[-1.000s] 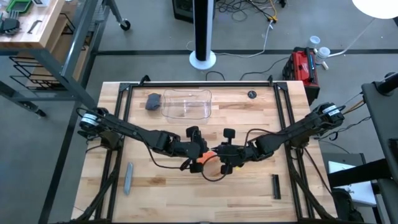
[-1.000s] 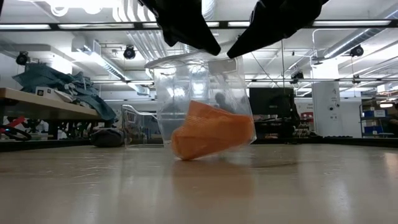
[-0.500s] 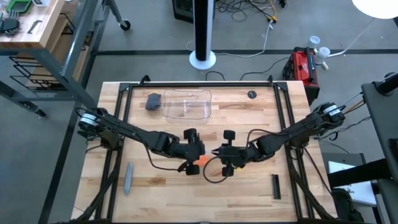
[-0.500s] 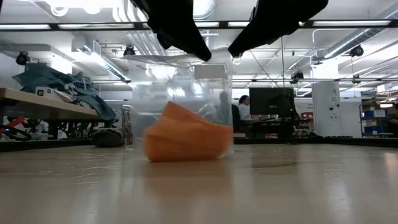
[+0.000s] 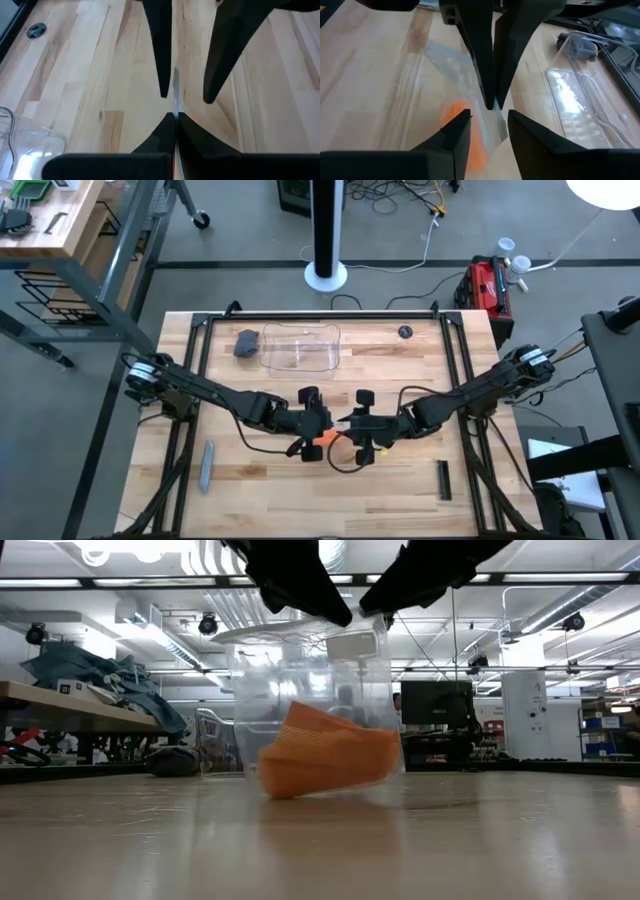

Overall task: Roll bandage
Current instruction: Put the zip bag into the transparent bin

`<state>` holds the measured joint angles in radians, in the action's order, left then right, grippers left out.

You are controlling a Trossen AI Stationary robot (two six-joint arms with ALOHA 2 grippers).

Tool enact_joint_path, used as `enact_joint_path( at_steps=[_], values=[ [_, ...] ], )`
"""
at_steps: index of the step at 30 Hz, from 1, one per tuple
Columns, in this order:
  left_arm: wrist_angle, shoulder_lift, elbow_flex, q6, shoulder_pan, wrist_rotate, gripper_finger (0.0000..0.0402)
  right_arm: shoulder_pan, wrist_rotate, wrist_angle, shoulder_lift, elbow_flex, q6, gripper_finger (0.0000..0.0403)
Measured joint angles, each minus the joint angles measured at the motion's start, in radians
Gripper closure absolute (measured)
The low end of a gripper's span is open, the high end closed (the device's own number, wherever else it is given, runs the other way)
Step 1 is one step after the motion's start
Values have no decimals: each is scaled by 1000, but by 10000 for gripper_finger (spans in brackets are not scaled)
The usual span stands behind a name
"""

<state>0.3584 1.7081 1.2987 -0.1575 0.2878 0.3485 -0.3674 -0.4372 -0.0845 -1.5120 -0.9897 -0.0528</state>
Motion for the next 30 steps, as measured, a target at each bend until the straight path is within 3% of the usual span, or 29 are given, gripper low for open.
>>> enact_joint_path(
  at_steps=[9,25,30],
  values=[
    [-4,0,0,15,2,-2,401,1,4,0,0,1,19,394],
    [70,-28,0,-75,4,0,385,-1,-44,-52,-1,2,5,402],
    [122,-44,0,-118,8,-18,398,-1,-60,-61,-1,2,0,402]
  ],
)
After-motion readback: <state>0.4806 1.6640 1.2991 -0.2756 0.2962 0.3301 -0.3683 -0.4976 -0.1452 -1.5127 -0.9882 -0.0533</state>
